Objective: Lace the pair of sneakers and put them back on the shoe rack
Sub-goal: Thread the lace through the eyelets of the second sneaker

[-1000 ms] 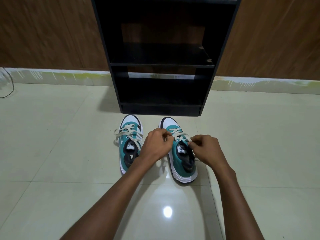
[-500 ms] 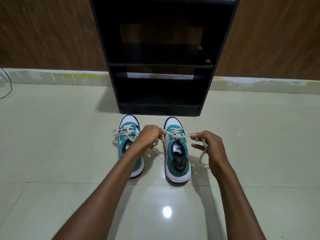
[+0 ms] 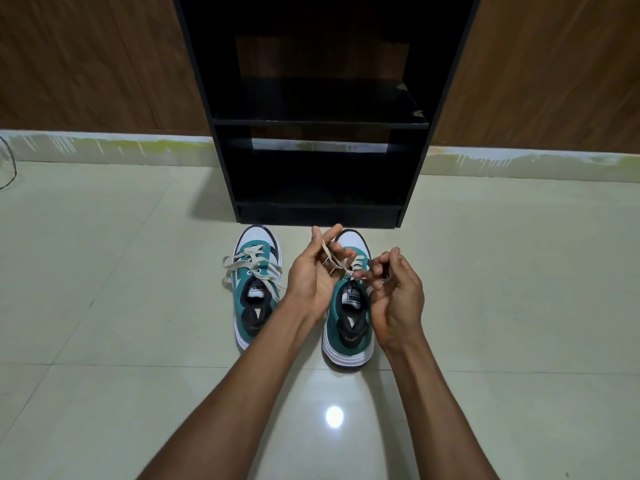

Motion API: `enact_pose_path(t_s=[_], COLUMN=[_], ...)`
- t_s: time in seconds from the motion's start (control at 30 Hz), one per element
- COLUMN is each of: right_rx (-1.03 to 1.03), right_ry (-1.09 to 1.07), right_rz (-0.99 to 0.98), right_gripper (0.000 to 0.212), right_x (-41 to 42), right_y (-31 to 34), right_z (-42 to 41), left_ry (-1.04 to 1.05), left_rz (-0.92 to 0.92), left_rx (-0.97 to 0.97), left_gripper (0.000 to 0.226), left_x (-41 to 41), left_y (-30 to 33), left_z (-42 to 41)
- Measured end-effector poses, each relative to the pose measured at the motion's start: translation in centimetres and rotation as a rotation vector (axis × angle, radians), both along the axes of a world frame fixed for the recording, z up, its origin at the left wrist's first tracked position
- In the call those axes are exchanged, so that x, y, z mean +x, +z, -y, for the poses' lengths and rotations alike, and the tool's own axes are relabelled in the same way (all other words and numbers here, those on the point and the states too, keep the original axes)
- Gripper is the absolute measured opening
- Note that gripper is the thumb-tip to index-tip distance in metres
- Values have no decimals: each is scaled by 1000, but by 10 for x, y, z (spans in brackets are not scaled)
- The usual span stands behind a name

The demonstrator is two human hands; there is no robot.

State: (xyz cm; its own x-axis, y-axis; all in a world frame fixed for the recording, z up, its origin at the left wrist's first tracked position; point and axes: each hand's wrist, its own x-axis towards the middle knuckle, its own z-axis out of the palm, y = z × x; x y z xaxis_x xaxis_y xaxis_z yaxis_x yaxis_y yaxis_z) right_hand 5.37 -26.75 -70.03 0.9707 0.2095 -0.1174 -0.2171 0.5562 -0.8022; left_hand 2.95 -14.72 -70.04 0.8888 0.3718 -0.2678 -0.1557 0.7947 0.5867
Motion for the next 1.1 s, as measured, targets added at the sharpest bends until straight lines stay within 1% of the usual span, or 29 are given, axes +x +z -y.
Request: enact_pose_path(t_s=[0.1, 0.2, 0.27, 0.4, 0.53, 0.6, 0.63, 0.7, 0.77, 0.9, 0.97, 1.0, 1.1], right_rx=[-180, -369, -430, -518, -611, -618, -621, -634, -649, -632, -632, -639, -667], right_ry=[-18, -26, -48, -74, -40, -30, -25, -19, -15, -6, -10, -15, -34], right_rz=[96, 231, 272, 360, 449, 471, 487, 533, 581, 612, 626, 637, 670], right_gripper=[34, 35, 35, 34, 33, 32, 32, 34, 36, 39, 41, 41, 34], right_x=[-8, -15, -22, -40, -54, -59, -61, -64, -69, -77, -79, -79, -82], right_y=[1, 1, 1, 1, -2, -1, 1, 3, 7, 9, 10, 10, 11], right_z=[5, 9, 13, 12, 9, 7, 6, 3, 1, 1, 2, 1, 0], left_ry=[46, 42, 62, 193, 259, 271, 276, 294, 298, 283, 283, 295, 359], left_rz=[-56, -102, -116, -183, -269, -316, -338, -350, -333, -326, -334, -343, -378], left_rx=[118, 154, 147, 150, 261, 364, 445, 663, 874, 1121, 1206, 1223, 1248], left_gripper=[38, 39, 39, 34, 29, 29, 29, 31, 38, 50, 40, 41, 59], left_x=[10, 23, 31, 45, 56, 61, 63, 64, 63, 61, 62, 63, 66], left_y=[-2, -3, -5, -9, -7, -10, -13, -19, -23, -26, -30, -33, -40], left_z=[-3, -9, -11, -13, -20, -25, -27, -30, -32, -38, -39, -40, -43])
